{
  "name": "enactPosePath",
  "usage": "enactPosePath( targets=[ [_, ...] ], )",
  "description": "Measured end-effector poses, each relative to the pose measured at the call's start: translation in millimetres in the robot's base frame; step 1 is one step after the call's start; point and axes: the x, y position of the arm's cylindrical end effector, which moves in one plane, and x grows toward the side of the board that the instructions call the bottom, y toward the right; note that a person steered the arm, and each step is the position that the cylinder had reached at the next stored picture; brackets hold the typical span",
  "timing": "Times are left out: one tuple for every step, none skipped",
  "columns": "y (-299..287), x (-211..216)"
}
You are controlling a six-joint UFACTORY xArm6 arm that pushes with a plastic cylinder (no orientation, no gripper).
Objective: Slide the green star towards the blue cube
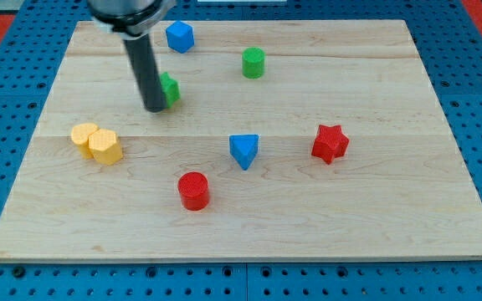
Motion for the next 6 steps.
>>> enactPosePath(
  targets=[
    [16, -21],
    [-33, -22],
    [-61, -22],
    [-41, -28],
    [-20, -39],
    [-21, -49]
  ],
)
